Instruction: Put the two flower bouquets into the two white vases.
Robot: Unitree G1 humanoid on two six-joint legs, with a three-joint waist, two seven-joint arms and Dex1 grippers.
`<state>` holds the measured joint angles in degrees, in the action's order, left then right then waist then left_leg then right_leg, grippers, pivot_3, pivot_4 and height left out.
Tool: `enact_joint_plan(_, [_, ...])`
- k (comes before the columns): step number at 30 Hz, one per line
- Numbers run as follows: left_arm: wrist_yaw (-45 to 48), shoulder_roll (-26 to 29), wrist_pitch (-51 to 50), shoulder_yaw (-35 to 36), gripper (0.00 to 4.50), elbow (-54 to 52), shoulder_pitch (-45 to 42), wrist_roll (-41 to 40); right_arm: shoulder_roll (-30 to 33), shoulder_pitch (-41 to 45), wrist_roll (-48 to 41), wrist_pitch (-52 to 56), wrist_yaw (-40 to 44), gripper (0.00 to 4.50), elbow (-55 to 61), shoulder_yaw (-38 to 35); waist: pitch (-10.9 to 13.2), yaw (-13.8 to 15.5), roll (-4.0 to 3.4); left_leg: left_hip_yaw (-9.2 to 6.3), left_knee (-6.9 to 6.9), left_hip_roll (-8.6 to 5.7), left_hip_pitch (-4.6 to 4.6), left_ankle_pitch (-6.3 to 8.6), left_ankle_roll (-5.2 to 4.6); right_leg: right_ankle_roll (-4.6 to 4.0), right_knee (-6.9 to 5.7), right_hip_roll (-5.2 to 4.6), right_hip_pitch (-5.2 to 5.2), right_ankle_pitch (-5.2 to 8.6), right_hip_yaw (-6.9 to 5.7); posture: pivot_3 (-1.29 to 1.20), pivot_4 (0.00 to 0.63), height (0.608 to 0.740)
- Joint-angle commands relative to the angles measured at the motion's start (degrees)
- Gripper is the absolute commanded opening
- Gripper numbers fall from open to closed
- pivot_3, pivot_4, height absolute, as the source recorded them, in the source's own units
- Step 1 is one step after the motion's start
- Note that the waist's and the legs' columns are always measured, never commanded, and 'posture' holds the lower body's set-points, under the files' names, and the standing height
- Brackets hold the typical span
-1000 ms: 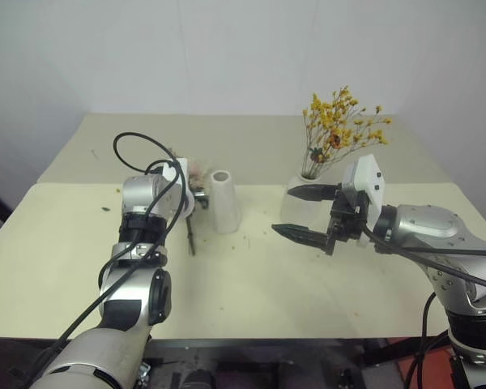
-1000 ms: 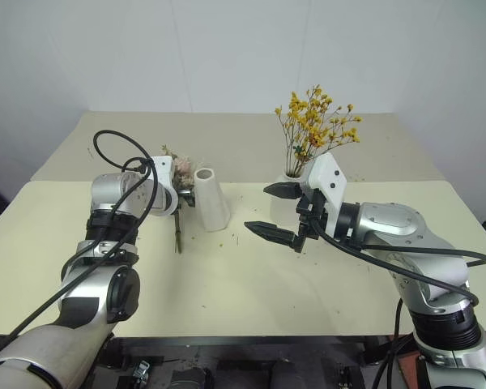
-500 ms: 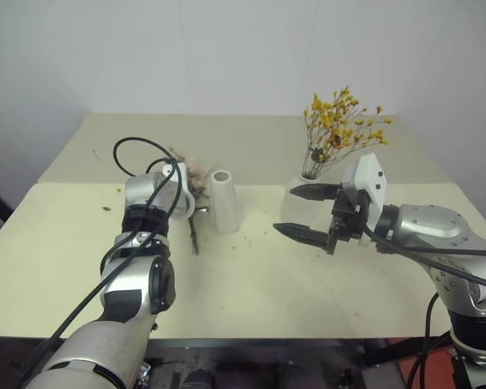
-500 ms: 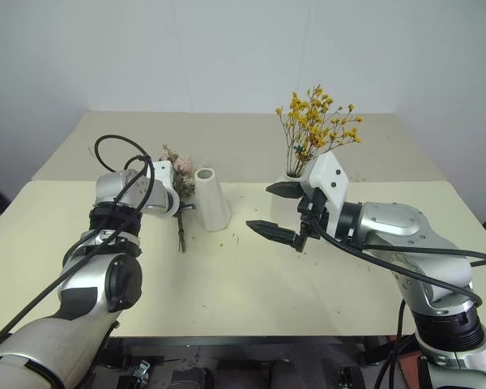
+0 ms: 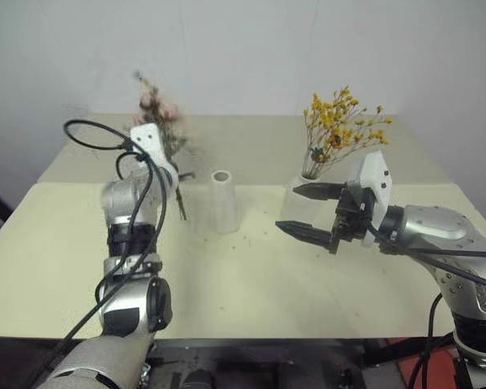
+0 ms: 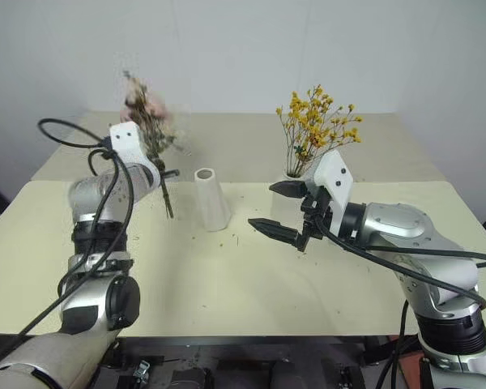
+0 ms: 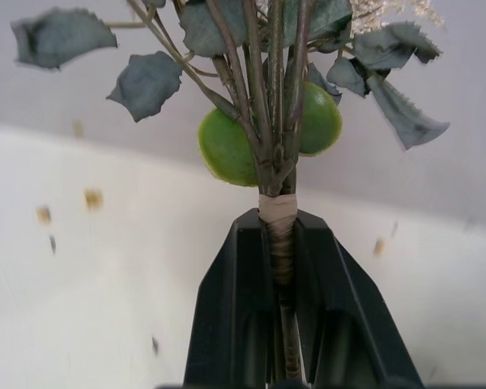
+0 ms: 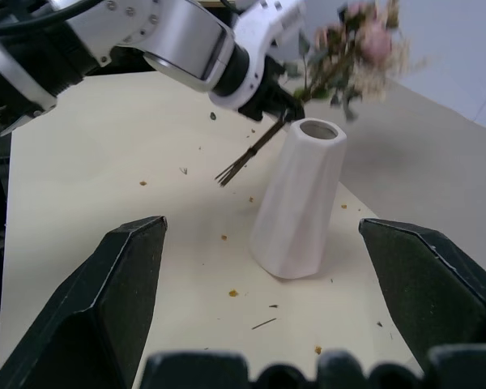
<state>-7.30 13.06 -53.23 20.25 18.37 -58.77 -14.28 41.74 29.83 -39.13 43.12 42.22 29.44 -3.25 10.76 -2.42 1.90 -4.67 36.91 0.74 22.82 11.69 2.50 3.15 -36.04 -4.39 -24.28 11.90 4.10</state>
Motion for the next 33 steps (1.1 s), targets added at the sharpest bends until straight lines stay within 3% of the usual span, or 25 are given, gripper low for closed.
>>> enact_joint_plan(1, [13.5,3.1,10.2,1.2,0.11,-10.2,1.8,-6.3,-1.0,-1.5,-0.3,-0.5,-2.4,4.50,2.6,-2.2,0.0,0.1,0.00,0.00,0.00,0.00,0.00,0.00,0.00,0.00,0.01,0.00,0.00,0.00,0.00,0.00,0.150,0.740])
enact_joint_plan(4, [29.3,5.6,19.4,6.7,0.11,-8.1,1.7,-15.2,-2.6,-3.3,0.3,-1.3,-4.7,4.50,3.8,-2.0,0.0,0.1,0.00,0.00,0.03,0.02,0.02,-0.02,0.03,0.28,0.04,0.02,0.02,0.15,-0.01,0.00,0.150,0.740])
enact_joint_plan(7, [43.8,7.4,27.4,8.5,0.11,0.4,-1.7,-20.5,-3.6,-4.9,0.8,-1.9,-6.0,4.50,4.9,-1.9,0.0,0.0,0.00,0.03,0.03,0.02,0.07,-0.02,0.02,-0.02,0.05,0.01,-0.07,-0.04,0.00,0.00,0.150,0.740])
enact_joint_plan(12, [57.1,8.6,35.1,8.7,0.11,15.0,-8.9,-23.2,-4.1,-5.9,1.6,-2.4,-7.6,4.50,5.8,-1.8,0.0,0.2,0.00,0.02,0.06,0.01,-0.03,-0.03,0.01,0.38,0.07,0.02,0.11,0.21,-0.02,0.00,0.150,0.740])
enact_joint_plan(17, [69.6,8.8,36.2,10.5,0.11,31.0,-15.5,-26.4,-5.1,-6.9,2.6,-3.2,-9.1,4.50,6.3,-2.0,0.0,0.2,0.01,0.01,0.08,0.00,0.08,-0.02,0.00,0.38,0.15,0.01,0.06,0.20,-0.05,0.00,0.150,0.740])
enact_joint_plan(23, [77.4,8.6,39.0,8.4,0.11,44.4,-19.5,-23.0,-6.7,-7.1,4.1,-4.1,-11.0,4.50,6.5,-1.1,0.0,-0.3,0.01,0.00,0.07,0.03,0.04,-0.01,-0.03,0.38,0.06,0.04,0.03,0.20,-0.04,0.00,0.150,0.740])
enact_joint_plan(33, [80.2,8.8,44.2,5.7,0.11,48.5,-21.0,-17.8,-7.8,-8.2,5.5,-4.6,-11.9,4.50,7.4,-0.8,0.0,-0.2,0.01,-0.01,0.07,0.03,0.06,-0.01,-0.03,0.39,0.04,0.05,0.01,0.21,-0.03,0.00,0.150,0.740])
